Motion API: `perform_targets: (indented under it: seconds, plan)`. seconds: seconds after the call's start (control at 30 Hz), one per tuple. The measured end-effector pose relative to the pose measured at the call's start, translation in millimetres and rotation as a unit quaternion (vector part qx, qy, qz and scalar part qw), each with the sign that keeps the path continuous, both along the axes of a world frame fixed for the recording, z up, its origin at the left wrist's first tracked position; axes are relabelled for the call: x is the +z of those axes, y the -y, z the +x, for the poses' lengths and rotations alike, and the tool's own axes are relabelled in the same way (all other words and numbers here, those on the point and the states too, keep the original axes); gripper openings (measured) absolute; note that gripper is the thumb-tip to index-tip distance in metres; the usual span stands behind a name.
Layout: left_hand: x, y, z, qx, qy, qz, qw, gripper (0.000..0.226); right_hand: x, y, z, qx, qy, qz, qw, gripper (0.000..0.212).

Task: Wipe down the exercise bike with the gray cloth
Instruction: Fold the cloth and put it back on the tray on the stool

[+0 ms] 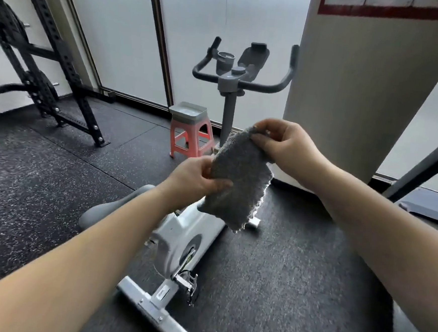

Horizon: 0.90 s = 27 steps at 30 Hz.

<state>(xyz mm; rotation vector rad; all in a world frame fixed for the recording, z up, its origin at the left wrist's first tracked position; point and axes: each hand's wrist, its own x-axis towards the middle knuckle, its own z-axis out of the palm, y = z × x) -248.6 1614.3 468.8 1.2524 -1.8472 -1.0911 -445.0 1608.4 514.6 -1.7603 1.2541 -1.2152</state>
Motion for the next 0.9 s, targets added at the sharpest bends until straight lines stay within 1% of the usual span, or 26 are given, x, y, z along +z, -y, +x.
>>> perform_targets:
  seconds: [0.03,0.07,0.13,0.2,0.23,0.3,0.33,0.4,0.43,0.47,0.5,0.53,0.63,0.7,0.77,0.83,0.9]
  plan:
    - [-2,-9,11,0.003,0.016,0.007,1.000,0.013,3,-5,10,0.007,0.007,0.006,1.000,0.023]
    - [-5,-18,22,0.016,0.012,0.008,1.000,0.013,4,-9,20,0.012,0.011,0.012,1.000,0.022]
    - [-7,-37,47,0.042,-0.057,0.018,0.997,0.012,4,-15,42,0.013,0.021,0.030,0.999,0.017]
    - [-4,-55,74,0.070,-0.135,0.042,0.987,0.018,-2,-19,67,0.018,0.050,0.067,0.996,0.006]
    - [-1,-63,89,0.086,-0.154,0.044,0.983,0.026,-7,-22,81,0.026,0.064,0.092,0.993,0.009]
    - [2,-80,124,0.124,-0.161,0.040,0.978,0.047,-23,-29,115,0.051,0.082,0.166,0.981,0.034]
    - [3,-90,143,0.149,-0.154,0.037,0.976,0.056,-33,-35,135,0.067,0.077,0.207,0.973,0.044]
    - [3,-111,182,0.191,-0.154,0.041,0.969,0.068,-56,-55,179,0.096,0.046,0.270,0.957,0.051]
    - [2,-123,203,0.203,-0.161,0.048,0.965,0.067,-67,-66,203,0.103,0.034,0.290,0.951,0.048]
    - [1,-135,223,0.206,-0.166,0.054,0.963,0.062,-76,-78,226,0.109,0.031,0.308,0.945,0.039]
    - [-1,-147,242,0.209,-0.170,0.058,0.961,0.058,-83,-91,249,0.117,0.036,0.326,0.937,0.031]
    - [-1,-159,261,0.209,-0.179,0.057,0.960,0.054,-88,-101,272,0.124,0.049,0.342,0.930,0.028]
    - [-2,-190,313,0.213,-0.205,0.054,0.954,0.054,-94,-129,337,0.130,0.086,0.356,0.921,0.036]
    - [-1,-205,347,0.223,-0.214,0.052,0.950,0.056,-93,-142,374,0.159,0.108,0.353,0.916,0.049]
    - [0,-216,381,0.229,-0.216,0.052,0.948,0.060,-92,-149,406,0.196,0.118,0.348,0.909,0.056]
    - [0,-224,413,0.231,-0.211,0.055,0.948,0.065,-90,-152,435,0.229,0.119,0.325,0.910,0.050]
    - [-2,-226,440,0.236,-0.201,0.061,0.949,0.067,-88,-149,459,0.266,0.114,0.288,0.913,0.034]
